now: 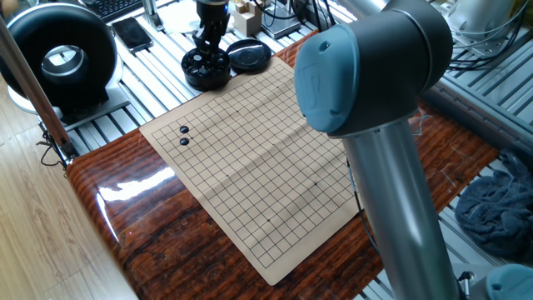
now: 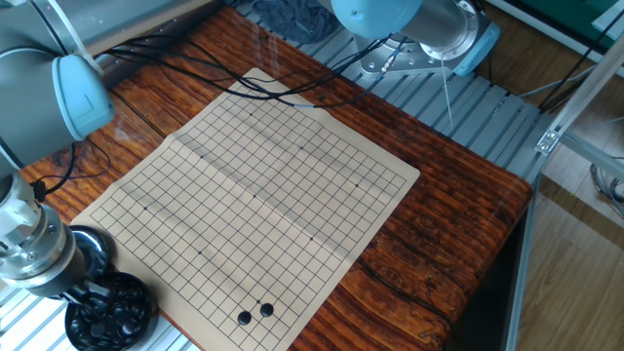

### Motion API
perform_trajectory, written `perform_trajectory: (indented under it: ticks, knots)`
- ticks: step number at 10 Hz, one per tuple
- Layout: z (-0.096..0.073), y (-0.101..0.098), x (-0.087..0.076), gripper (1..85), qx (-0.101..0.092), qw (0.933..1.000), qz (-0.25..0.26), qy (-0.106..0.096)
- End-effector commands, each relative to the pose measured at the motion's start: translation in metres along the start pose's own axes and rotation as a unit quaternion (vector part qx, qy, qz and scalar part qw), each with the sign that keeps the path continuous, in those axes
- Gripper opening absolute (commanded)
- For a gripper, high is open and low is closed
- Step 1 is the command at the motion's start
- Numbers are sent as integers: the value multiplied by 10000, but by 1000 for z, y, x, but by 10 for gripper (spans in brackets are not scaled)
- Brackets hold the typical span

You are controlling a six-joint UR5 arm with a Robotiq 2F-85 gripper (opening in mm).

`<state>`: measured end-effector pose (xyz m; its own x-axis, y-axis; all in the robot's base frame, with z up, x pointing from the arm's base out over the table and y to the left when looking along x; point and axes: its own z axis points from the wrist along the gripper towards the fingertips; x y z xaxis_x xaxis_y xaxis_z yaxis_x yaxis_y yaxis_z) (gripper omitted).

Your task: Play the first move as black on the 3-4 point in the upper right corner of the Go board

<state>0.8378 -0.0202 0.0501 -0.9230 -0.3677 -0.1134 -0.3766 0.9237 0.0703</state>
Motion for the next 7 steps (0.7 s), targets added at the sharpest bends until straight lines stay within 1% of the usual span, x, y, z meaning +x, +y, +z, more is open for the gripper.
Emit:
perform_trajectory:
  ticks: [1,2,4,5,7]
  knots:
    - [-3,10,-5,340,-147,9999,-76,-37]
    - [-3,13,-5,343,-205,9998,-56,-36]
    - [-3,12,-6,343,-173,9998,-67,-14]
    - [-3,15,-8,343,-219,9997,-94,-42]
    - [-3,14,-13,343,-195,9997,-76,-140]
